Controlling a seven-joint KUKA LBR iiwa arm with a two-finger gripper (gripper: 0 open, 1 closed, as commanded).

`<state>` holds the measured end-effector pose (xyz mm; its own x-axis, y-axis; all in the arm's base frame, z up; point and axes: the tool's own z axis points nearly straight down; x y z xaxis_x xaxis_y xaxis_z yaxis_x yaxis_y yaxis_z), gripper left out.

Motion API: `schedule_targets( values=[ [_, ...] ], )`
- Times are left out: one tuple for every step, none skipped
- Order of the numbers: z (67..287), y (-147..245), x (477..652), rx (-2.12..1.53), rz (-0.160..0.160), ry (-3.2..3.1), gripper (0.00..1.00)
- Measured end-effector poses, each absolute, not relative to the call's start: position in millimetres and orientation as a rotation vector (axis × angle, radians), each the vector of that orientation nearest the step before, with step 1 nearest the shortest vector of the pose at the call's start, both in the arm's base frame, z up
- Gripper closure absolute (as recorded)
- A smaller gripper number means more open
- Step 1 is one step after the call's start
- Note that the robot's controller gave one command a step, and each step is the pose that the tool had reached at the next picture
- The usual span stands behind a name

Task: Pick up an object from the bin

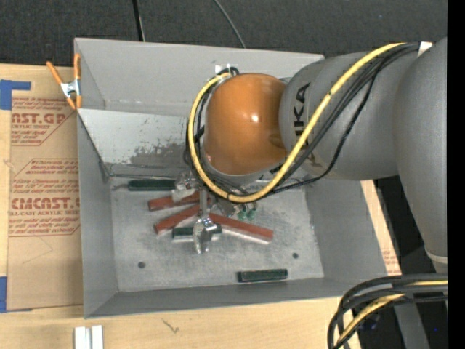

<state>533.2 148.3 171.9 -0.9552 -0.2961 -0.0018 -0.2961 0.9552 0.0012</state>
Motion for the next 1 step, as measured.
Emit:
schedule_targets(
  values=[
    [80.7, 151.9, 558.3, -0.499, 0.01, 3.082, 1.0]
  ],
)
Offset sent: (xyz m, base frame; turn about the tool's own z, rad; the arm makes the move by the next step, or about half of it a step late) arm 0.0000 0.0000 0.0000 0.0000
